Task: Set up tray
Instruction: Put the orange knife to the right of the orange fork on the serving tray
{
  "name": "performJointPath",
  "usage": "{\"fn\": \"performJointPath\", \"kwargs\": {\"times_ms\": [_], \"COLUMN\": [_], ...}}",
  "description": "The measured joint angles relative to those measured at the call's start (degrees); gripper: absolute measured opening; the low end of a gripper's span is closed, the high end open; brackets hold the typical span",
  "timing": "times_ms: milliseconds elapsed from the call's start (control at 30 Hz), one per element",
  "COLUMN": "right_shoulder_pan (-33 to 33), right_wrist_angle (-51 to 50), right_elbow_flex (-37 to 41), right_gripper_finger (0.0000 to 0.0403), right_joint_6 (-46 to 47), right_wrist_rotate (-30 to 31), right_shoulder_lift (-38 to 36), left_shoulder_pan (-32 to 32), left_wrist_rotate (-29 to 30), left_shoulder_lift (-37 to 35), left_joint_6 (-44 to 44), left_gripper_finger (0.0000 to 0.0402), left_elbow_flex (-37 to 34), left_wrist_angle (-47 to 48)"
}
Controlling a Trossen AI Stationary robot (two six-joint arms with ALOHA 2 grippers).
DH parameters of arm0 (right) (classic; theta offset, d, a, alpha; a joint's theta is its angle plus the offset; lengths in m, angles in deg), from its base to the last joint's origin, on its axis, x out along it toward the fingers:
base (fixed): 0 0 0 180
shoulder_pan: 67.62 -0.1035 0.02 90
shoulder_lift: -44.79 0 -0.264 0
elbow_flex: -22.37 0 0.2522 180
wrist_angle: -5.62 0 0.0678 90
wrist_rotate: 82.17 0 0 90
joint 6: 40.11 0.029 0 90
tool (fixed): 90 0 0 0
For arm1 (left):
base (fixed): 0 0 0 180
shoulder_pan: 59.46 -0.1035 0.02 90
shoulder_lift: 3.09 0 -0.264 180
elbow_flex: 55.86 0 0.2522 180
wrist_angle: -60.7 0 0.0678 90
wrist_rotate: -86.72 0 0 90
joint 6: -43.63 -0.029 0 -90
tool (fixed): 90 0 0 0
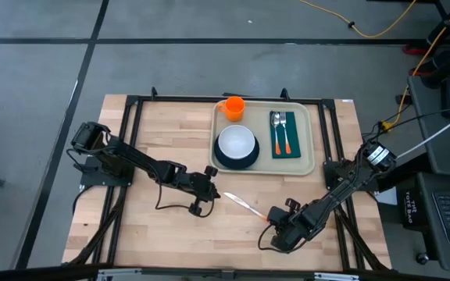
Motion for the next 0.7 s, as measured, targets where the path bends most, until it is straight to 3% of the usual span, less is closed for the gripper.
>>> {"fn": "performJointPath", "kwargs": {"times_ms": [700], "right_shoulder_pan": [0.02], "right_wrist_angle": [2.55], "right_elbow_flex": [1.54], "right_gripper_finger": [0.0001], "right_joint_6": [-0.09], "right_wrist_rotate": [1.68], "right_shoulder_lift": [0.0], "left_shoulder_pan": [0.0], "left_wrist_rotate": [0.02], "left_shoulder_lift": [0.0], "left_joint_6": [0.02], "left_gripper_finger": [0.0004], "left_elbow_flex": [0.0], "left_wrist_angle": [-0.04]}}
